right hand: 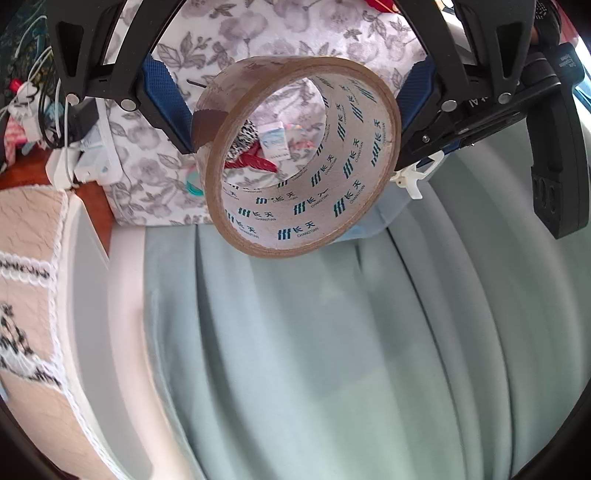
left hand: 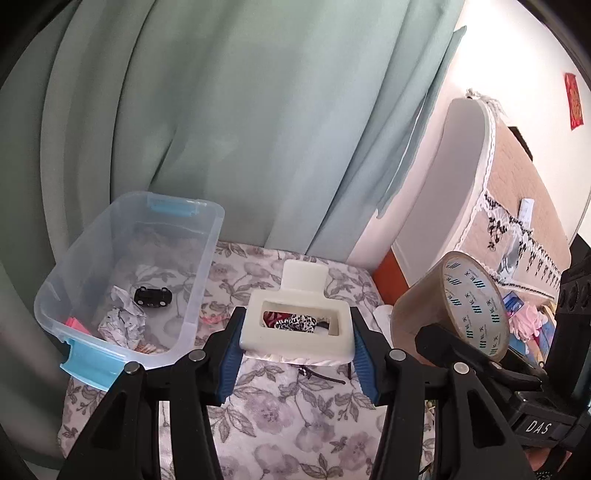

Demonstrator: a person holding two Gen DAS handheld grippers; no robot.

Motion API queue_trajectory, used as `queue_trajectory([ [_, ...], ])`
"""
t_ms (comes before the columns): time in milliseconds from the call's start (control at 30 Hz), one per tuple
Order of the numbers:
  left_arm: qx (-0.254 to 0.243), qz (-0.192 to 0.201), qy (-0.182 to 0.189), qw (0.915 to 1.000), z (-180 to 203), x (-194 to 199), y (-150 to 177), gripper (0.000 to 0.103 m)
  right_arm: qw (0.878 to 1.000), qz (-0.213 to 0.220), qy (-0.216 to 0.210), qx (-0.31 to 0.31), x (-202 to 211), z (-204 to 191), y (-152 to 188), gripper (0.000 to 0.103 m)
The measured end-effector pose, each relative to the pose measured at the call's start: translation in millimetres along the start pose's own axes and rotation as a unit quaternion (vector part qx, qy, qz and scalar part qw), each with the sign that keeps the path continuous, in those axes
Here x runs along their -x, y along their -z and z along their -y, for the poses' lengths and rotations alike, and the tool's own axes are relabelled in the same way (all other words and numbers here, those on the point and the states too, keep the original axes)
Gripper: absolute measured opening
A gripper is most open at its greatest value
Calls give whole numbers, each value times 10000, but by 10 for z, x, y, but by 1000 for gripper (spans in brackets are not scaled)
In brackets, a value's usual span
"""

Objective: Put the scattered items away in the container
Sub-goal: 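Carry the tape roll with the right tool while the left tool carries the white clip over the box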

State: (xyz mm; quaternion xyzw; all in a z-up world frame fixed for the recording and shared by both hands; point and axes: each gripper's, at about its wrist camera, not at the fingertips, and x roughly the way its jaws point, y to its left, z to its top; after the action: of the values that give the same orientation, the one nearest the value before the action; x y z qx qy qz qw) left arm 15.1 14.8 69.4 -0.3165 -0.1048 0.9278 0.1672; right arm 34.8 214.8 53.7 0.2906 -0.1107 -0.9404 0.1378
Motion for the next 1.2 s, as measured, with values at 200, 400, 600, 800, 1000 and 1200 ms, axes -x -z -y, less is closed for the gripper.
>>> queue_trajectory([
  [200,218,302,-77,9993,-254,230,-77,54,9995,48,-185,251,-25,-326,-101,100],
  [400,550,463,-187,9972,-592,349,-96,54,9980,-91,-338,533,-185,-636,-150,100],
  [600,893,587,-393,9935,-968,405,-119,54,9949,-312,-513,814,-445,-920,-173,100],
  [800,1246,574,-561,9890,-1366,372,-121,54,9910,-603,-631,1015,-781,-1155,-164,100],
  [1000,1531,563,-701,9841,-1715,297,-127,54,9865,-912,-751,1130,-1127,-1277,-144,100],
  [1200,1652,487,-725,9824,-1937,180,-159,54,9849,-1091,-773,1100,-1357,-1341,-100,100],
])
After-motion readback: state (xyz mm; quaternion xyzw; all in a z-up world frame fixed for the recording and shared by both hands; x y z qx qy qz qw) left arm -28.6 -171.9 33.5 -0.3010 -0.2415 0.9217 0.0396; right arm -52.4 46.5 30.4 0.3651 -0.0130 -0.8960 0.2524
